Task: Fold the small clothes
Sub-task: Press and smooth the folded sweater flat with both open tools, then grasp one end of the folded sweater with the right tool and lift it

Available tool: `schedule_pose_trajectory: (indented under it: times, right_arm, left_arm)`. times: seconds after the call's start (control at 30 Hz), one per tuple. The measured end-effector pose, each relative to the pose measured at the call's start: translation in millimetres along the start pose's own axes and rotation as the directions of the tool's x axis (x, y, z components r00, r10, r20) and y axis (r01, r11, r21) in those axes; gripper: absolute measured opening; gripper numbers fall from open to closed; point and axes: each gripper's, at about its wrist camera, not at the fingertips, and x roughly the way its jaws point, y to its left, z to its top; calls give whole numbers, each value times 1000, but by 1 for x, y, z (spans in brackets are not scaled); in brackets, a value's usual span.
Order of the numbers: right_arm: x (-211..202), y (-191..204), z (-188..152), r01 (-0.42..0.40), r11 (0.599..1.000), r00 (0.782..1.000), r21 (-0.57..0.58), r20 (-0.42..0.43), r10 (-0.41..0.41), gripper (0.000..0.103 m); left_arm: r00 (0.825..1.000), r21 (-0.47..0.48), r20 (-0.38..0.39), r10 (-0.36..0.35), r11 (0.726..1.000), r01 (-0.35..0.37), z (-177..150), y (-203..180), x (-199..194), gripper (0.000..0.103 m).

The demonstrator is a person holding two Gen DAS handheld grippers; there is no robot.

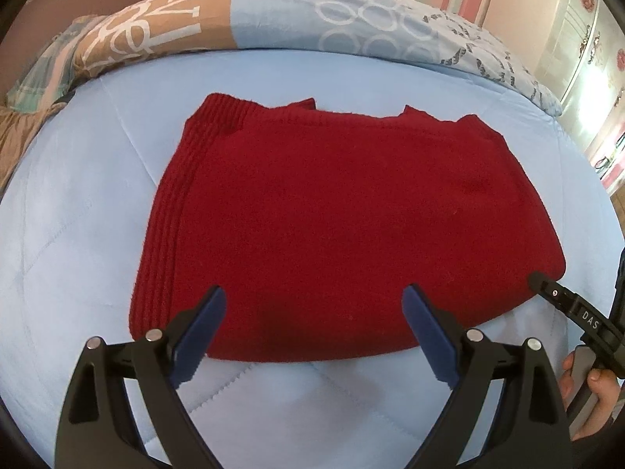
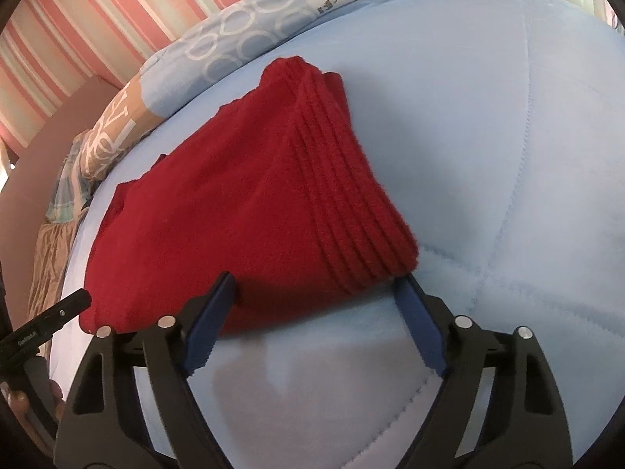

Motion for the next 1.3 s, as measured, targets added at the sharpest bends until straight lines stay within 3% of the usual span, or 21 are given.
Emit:
schedule_pose_trajectory:
  times: [0.4,0.53,0.67,0.7,0.83,0.9,1.0,1.13,1.3]
  right_arm:
    - [23,6,28,-33,999,999,26,2,33,84]
    - [21,-1,35,-60,995,998,84,26,58,64]
    - [34,-4,38,-45,992,999,117,-16,47,66]
    - [32,-2,39,-41,993,999,110,-1,41,64]
    - [23,17,39,-2,1000,998,-5,65,3,30]
    - [17,33,34,64,993,993,-100,105,-53,27]
    - [5,50,29,101,977,983,-189,169,-69,24]
    - [-11,66,27,82,966,974,-244,224,-26,24]
    - [-21,84,30,59,954,973,-295,231,12,23]
  left_arm:
    - [1000,39,-13,10,999,-10,1,-10,2,92]
    - [1000,29,-15,4,1000,-3,2,-12,5,92]
    - [1000,24,-12,6,1000,-6,3,-15,9,92]
    - [1000,21,-19,11,1000,-10,3,-18,12,92]
    - [999,36,-33,37,999,-36,3,-31,26,92]
    - [997,62,-29,71,996,-69,3,-39,31,92]
    - [996,95,-38,86,992,-82,5,-50,43,92]
    - [991,134,-40,125,984,-118,2,-62,58,92]
    - [997,82,-35,70,994,-67,-1,-49,63,97]
